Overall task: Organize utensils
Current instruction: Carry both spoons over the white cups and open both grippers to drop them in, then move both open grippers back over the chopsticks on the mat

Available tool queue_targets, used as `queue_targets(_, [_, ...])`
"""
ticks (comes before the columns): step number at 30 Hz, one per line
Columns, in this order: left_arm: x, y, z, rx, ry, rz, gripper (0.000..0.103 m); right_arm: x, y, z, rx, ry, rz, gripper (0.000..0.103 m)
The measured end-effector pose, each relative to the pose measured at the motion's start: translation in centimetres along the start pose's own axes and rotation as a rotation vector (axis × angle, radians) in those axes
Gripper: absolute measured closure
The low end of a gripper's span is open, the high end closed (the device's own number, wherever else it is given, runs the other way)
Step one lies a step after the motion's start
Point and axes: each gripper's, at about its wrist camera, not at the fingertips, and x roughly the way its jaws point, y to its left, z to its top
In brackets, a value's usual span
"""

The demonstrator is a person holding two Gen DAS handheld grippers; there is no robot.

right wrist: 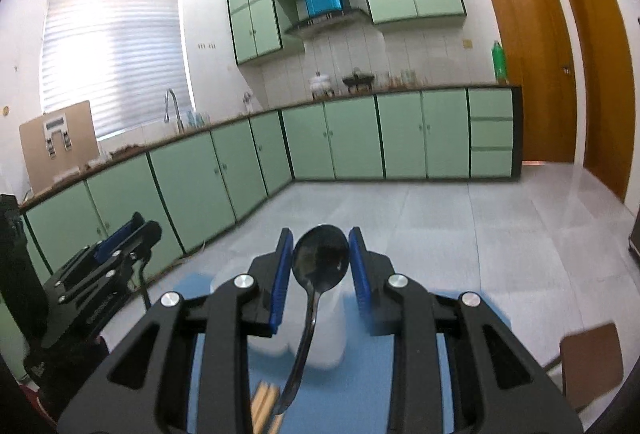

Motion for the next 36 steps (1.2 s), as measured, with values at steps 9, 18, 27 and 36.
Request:
queue_targets(9, [8.5,-0.3,2.9,0.021,-0.013,0.007,0.068,6.0,-1.5,4.9,-0.001,-0.030,-0.032,0.076])
queue_targets(18, [12.4,0.0,-0.8,0.070,0.068,0.052,0.068,11.4,-2.0,3.1,-0.023,0.014,-0.104,0.076])
queue_targets(27, [11.2,0.4,-2.5,0.039,0.128,0.033,0.065,12.5,-0.9,-0.2,-0.049,0.103,-0.084,0.069])
queue_targets(36, [4.5,2.1,-3.7,-0.013,0.235,0.049,0.050,6.2,-1.2,-4.6,-0.003,0.179,-0.099,0.036])
